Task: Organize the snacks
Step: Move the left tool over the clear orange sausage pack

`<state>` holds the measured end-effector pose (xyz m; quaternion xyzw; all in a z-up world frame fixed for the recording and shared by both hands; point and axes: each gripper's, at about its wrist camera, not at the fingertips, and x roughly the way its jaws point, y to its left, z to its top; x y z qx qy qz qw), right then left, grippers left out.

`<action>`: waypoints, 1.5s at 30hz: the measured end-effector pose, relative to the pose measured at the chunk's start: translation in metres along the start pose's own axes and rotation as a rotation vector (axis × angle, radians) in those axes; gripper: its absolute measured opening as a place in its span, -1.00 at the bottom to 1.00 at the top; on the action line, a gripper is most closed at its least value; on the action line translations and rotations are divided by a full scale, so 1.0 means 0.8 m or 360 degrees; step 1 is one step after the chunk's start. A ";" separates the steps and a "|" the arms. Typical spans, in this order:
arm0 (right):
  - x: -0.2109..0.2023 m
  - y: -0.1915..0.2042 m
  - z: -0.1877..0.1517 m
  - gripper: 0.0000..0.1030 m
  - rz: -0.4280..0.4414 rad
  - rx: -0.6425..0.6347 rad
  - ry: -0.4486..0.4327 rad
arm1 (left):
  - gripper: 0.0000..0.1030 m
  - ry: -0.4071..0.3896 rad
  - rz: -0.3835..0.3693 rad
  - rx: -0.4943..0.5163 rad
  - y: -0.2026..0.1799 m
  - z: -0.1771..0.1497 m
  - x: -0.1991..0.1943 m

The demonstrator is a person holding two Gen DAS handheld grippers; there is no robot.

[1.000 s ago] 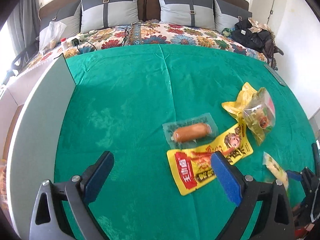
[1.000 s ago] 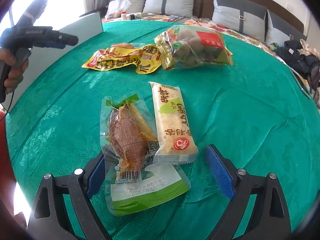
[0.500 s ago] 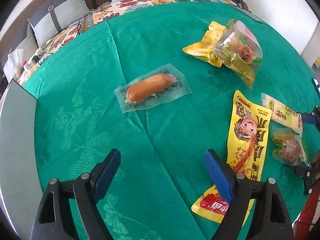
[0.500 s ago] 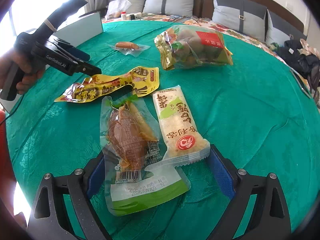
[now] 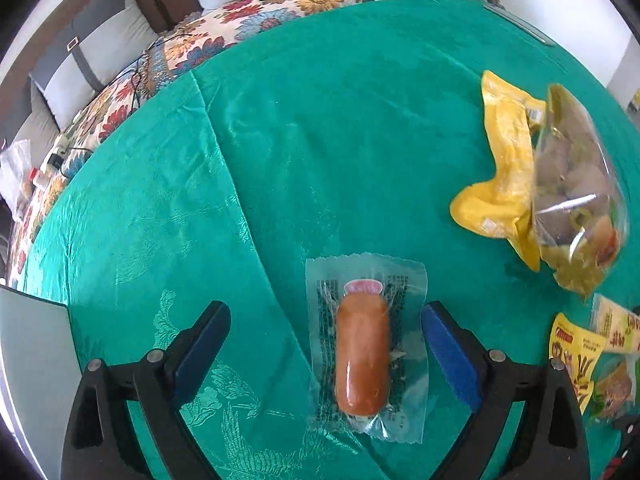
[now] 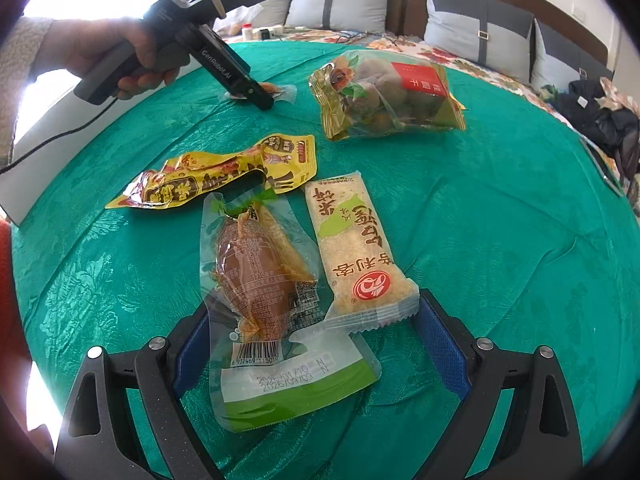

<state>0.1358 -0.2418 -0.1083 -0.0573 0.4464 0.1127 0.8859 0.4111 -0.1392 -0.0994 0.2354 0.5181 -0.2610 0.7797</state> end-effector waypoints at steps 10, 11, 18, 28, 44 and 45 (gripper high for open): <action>0.001 0.001 -0.001 0.83 0.0000 0.0002 -0.0001 | -0.18 -0.0107 -0.0013 -0.0390 0.015 -0.076 -0.036; 0.001 0.001 -0.001 0.83 0.0000 0.0002 -0.0001 | -0.19 -0.0110 0.0013 -0.0430 0.016 -0.089 -0.042; 0.001 0.001 -0.001 0.83 0.0000 0.0002 -0.0001 | -0.17 -0.0191 0.0008 -0.0596 0.001 -0.212 -0.107; 0.001 0.000 -0.002 0.83 -0.0008 0.0001 0.0000 | 0.76 -0.0255 0.0072 -0.0710 -0.008 -0.294 -0.107; 0.001 -0.004 -0.002 0.86 -0.0015 0.0012 0.0002 | 1.00 -0.0376 0.0160 -0.0672 -0.009 -0.295 -0.093; 0.001 -0.004 -0.002 0.86 -0.0015 0.0012 0.0002 | 1.00 -0.0376 0.0160 -0.0672 -0.009 -0.295 -0.093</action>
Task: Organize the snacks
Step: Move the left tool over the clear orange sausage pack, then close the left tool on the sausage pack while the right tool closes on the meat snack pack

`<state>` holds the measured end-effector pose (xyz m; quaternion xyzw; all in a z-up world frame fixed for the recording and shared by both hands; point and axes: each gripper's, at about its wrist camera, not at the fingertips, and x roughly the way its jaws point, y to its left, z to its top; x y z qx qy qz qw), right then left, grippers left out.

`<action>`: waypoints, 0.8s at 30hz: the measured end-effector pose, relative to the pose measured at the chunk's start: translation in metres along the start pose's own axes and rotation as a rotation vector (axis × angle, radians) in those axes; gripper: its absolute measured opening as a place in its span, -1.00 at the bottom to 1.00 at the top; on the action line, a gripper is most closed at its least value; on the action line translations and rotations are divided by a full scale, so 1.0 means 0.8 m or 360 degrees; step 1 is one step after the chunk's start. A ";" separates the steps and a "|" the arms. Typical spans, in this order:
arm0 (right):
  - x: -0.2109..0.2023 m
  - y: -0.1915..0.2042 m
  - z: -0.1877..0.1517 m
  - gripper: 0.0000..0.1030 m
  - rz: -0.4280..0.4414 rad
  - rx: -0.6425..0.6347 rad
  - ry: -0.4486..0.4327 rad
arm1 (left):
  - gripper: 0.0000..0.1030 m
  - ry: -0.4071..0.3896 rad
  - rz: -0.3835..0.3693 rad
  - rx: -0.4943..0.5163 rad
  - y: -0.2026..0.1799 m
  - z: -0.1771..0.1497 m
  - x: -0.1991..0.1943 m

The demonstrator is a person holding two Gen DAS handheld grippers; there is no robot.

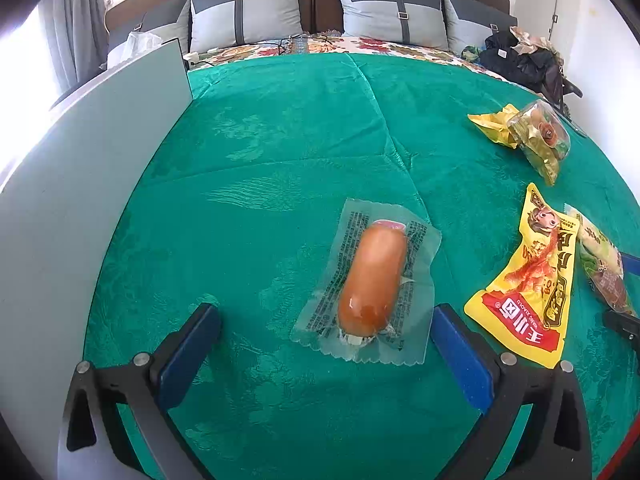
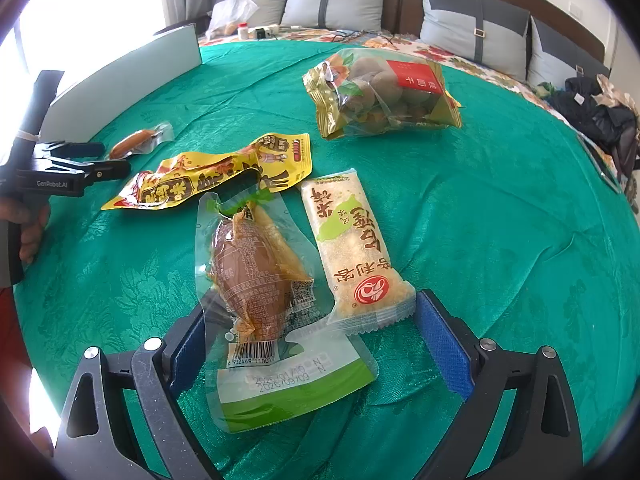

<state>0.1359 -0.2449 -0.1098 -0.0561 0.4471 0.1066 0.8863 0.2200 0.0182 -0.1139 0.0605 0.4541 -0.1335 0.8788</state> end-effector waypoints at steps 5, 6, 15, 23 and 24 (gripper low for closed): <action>-0.001 0.002 -0.001 0.87 0.0004 0.0004 0.0043 | 1.00 0.0000 0.0000 0.0000 0.000 0.000 0.000; -0.003 0.005 -0.001 0.87 0.0022 -0.0013 0.0091 | 1.00 0.0000 0.0001 0.0000 0.000 0.000 0.000; -0.048 0.013 0.022 0.84 0.0286 -0.0060 0.0140 | 1.00 0.0000 0.0000 0.0000 0.001 0.000 0.001; 0.028 0.064 0.056 0.81 0.0166 -0.0334 0.0381 | 0.97 0.0192 -0.0133 0.0078 0.012 0.017 0.000; 0.032 0.070 0.055 0.79 0.0121 -0.0382 0.0408 | 0.95 0.0205 -0.0186 0.0043 0.017 0.022 -0.004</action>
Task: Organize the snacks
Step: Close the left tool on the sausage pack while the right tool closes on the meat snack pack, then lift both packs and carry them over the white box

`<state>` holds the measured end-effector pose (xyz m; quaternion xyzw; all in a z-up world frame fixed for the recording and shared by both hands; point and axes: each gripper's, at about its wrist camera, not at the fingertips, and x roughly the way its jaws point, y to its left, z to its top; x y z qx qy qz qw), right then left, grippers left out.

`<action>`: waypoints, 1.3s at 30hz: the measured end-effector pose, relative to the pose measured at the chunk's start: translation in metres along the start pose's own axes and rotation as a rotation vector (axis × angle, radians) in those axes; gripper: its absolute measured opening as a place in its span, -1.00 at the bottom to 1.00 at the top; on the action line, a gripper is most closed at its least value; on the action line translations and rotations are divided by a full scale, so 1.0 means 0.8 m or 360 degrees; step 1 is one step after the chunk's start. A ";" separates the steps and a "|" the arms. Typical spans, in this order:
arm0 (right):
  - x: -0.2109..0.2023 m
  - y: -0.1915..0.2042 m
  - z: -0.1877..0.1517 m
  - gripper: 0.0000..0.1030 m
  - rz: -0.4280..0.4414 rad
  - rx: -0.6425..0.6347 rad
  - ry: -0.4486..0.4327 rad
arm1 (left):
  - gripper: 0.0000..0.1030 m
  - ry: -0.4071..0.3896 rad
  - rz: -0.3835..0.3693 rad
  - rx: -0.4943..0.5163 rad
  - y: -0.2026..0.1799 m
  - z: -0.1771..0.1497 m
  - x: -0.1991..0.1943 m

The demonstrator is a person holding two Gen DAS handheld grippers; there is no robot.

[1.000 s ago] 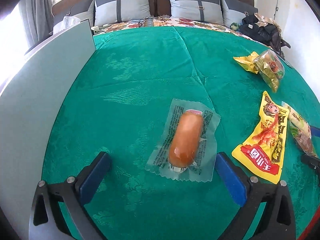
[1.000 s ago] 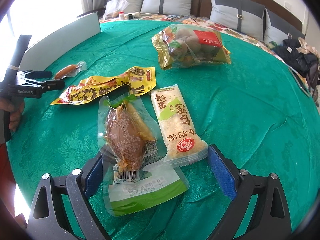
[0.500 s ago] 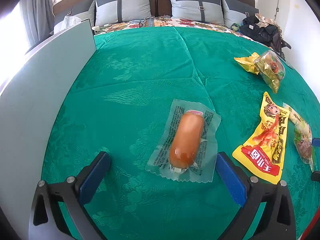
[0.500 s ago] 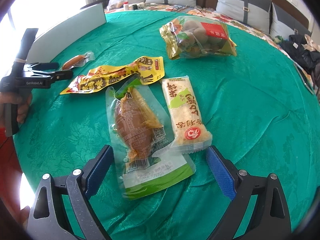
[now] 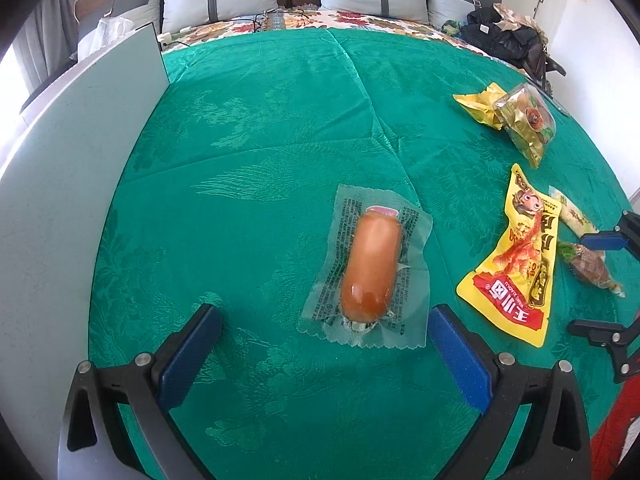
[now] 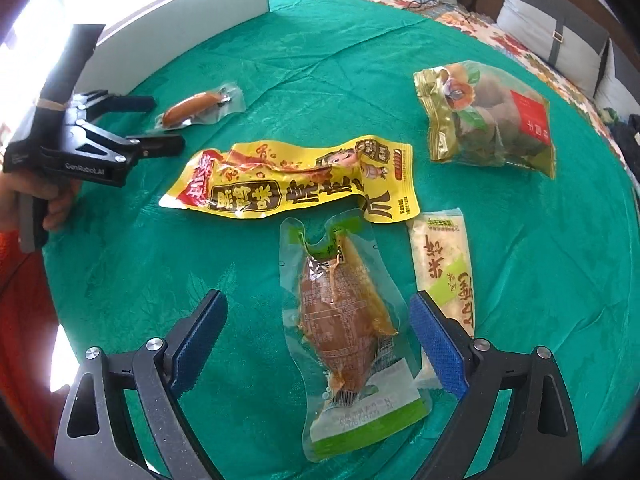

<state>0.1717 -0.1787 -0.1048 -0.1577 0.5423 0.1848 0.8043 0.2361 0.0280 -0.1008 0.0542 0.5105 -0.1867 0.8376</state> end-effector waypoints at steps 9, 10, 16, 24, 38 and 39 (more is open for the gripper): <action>-0.047 -0.035 -0.008 0.09 0.0268 0.0307 -0.0003 | 0.46 0.0167 -0.0004 0.0249 -0.045 0.040 0.021; -0.056 -0.043 -0.011 0.09 0.0358 0.0395 -0.0026 | 0.42 0.0140 0.0029 0.0267 -0.048 0.040 0.022; -0.074 -0.071 -0.033 0.09 0.0547 0.0738 -0.0079 | -0.23 0.0052 -0.0053 0.0153 -0.040 0.027 0.005; -0.041 -0.039 -0.043 0.13 0.0090 0.0594 0.0078 | -0.27 -0.0140 -0.0165 -0.0078 -0.003 -0.014 -0.058; -0.073 -0.038 -0.049 -0.41 0.0136 0.0707 -0.0010 | -0.35 -0.0264 -0.0287 -0.0330 0.034 -0.036 -0.090; -0.075 -0.041 -0.053 -0.41 0.0156 0.0736 -0.0020 | -0.35 -0.0272 -0.0309 -0.0356 0.037 -0.038 -0.092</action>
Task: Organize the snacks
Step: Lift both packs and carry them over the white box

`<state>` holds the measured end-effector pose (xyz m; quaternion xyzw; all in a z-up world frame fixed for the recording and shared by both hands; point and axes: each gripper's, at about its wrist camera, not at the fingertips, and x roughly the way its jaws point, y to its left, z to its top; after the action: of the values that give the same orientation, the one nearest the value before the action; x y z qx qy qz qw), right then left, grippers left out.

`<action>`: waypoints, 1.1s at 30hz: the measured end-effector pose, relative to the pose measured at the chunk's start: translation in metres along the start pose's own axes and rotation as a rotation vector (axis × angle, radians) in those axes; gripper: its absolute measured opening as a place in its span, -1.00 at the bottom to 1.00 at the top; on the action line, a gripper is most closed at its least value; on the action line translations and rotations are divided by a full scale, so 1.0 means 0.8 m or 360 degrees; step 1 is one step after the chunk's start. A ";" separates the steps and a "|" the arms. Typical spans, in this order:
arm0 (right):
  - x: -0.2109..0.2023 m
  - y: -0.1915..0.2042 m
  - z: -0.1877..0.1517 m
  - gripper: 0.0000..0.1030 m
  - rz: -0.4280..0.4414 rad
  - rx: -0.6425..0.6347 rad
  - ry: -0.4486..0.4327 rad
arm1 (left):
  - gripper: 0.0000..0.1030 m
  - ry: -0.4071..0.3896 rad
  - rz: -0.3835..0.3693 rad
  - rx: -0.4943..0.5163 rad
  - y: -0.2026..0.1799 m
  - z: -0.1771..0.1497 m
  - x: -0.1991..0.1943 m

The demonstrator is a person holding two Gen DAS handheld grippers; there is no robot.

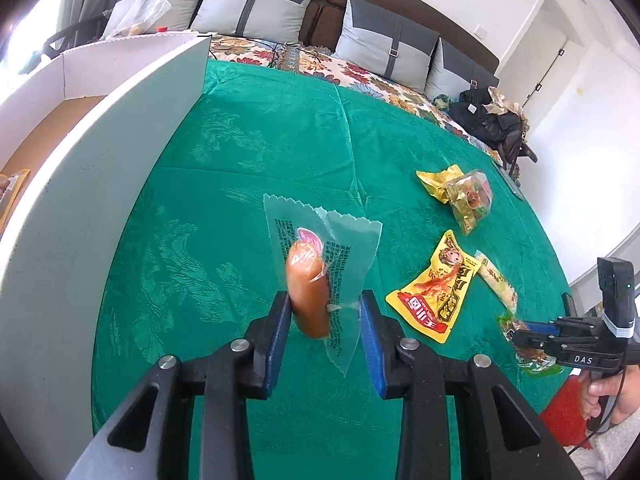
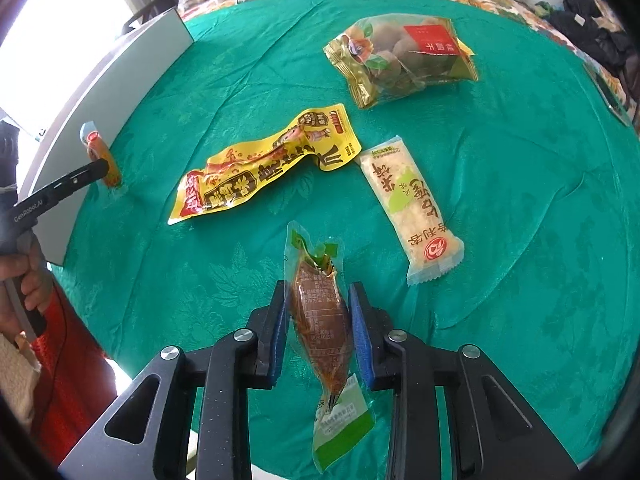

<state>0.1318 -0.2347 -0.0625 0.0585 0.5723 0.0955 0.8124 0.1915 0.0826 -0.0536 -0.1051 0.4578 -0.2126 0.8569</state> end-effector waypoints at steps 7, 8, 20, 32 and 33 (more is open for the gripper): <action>0.017 -0.011 -0.004 -0.25 -0.0004 -0.0014 0.0073 | -0.35 0.0002 -0.0003 -0.0048 0.009 -0.010 -0.002; 0.021 -0.007 -0.006 -0.25 -0.0030 -0.0047 0.0080 | -0.35 0.0000 -0.0010 -0.0052 0.009 -0.011 -0.002; 0.004 -0.006 0.008 -0.44 0.0127 0.0143 0.0060 | -0.35 -0.0075 -0.0219 -0.0224 0.015 -0.005 -0.048; -0.077 0.304 0.190 -0.44 0.0826 -0.0206 -0.0192 | -0.32 -0.0450 0.0067 -0.0458 0.165 0.072 -0.253; -0.078 0.337 0.202 -0.44 0.0863 -0.0245 -0.0210 | -0.31 -0.0448 0.0157 -0.0474 0.181 0.074 -0.263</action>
<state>0.2396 0.0163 0.1047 0.1536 0.4726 0.3484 0.7947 0.1764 0.3073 0.0812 -0.2366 0.3645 -0.0836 0.8968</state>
